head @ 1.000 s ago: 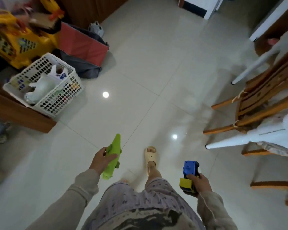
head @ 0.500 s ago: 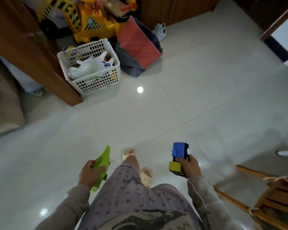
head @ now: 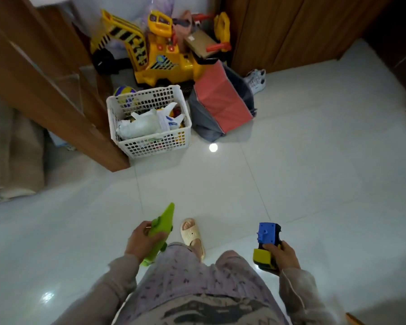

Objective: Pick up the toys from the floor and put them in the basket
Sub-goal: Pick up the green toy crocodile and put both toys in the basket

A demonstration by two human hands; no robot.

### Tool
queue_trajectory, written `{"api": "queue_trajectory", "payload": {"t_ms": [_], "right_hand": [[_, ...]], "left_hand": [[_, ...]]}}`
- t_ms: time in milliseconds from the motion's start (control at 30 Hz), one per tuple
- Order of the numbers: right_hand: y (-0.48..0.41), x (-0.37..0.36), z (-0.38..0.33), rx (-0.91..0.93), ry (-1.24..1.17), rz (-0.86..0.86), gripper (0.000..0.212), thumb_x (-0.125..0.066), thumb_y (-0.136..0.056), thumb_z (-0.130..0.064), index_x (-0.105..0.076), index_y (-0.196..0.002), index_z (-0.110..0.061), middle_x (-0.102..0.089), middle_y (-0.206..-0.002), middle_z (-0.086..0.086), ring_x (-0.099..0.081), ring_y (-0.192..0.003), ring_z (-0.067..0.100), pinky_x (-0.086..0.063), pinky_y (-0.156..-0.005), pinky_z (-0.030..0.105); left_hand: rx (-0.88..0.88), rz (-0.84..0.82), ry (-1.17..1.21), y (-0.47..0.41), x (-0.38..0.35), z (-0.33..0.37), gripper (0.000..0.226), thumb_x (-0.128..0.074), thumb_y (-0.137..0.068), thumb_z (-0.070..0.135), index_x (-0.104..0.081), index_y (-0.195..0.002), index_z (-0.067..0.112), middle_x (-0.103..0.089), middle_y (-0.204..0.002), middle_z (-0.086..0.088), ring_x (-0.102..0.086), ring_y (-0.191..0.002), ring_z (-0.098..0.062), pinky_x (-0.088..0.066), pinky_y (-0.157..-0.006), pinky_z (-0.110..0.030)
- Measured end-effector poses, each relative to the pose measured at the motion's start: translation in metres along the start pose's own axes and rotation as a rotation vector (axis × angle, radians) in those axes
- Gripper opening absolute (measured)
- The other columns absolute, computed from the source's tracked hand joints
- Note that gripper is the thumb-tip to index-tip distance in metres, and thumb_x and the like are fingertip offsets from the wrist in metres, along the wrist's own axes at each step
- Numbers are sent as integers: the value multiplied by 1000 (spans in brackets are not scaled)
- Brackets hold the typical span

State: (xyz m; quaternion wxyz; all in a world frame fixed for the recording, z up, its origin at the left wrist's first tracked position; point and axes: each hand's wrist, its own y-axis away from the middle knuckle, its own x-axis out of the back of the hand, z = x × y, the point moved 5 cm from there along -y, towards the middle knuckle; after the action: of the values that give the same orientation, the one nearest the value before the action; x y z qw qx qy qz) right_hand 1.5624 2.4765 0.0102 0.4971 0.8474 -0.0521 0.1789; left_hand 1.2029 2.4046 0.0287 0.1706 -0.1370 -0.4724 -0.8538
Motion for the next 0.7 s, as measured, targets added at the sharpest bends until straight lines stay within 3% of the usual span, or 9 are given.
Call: {"api": "queue_trajectory", "payload": {"t_ms": [100, 200, 267, 333, 467, 600, 700], "right_hand": [[-14, -1, -37, 15, 72, -7, 24, -63, -83, -2, -55, -106, 4, -59, -95, 20, -58, -86, 36, -50, -89, 59], [-29, -6, -78, 64, 148, -4, 26, -63, -82, 0, -57, -106, 8, -59, -89, 17, -57, -81, 32, -51, -82, 49], [-41, -17, -106, 62, 167, -21, 28, -63, -83, 1, -56, -109, 8, -59, -93, 19, -58, -84, 35, -51, -85, 55], [-54, -32, -137, 64, 179, -42, 31, -62, -83, 0, -55, -113, 8, -59, -98, 21, -58, -87, 37, -50, -88, 59], [-83, -78, -204, 42, 188, -115, 34, -61, -85, -1, -54, -118, 5, -60, -108, 26, -60, -97, 45, -47, -92, 63], [-109, -129, -286, 4, 131, -220, 28, -60, -85, -2, -56, -113, -2, -59, -102, 23, -58, -90, 40, -46, -94, 62], [-117, -166, -351, 35, 168, -300, 22, -61, -84, -4, -58, -106, -3, -60, -100, 22, -59, -87, 39, -48, -92, 61]], "left_hand": [[-42, -13, 26, -20, 5, 50, 68, -62, -36, 52, -55, -96, 21, -62, -75, 5, -62, -85, -27, -44, -74, -30], [-76, -10, 55, -43, 12, 90, 72, -65, -42, 48, -58, -108, 18, -64, -94, -4, -62, -96, -30, -52, -85, -40], [-91, -4, 80, -60, 17, 109, 77, -66, -43, 49, -59, -113, 15, -62, -99, -5, -61, -96, -29, -51, -86, -39], [-85, 19, 90, -77, 22, 122, 64, -66, -52, 43, -59, -110, 16, -62, -95, -2, -60, -89, -26, -46, -78, -33], [31, 93, 122, -107, 35, 128, 35, -63, -55, 42, -53, -84, 27, -60, -69, 11, -56, -64, -9, -40, -58, -21], [180, 166, 125, -128, 57, 125, 52, -61, -53, 41, -56, -99, 19, -62, -102, -8, -59, -93, -26, -35, -74, -26], [271, 234, 187, -141, 75, 125, 66, -61, -47, 40, -58, -107, 13, -67, -111, -13, -59, -91, -25, -35, -73, -28]]}}
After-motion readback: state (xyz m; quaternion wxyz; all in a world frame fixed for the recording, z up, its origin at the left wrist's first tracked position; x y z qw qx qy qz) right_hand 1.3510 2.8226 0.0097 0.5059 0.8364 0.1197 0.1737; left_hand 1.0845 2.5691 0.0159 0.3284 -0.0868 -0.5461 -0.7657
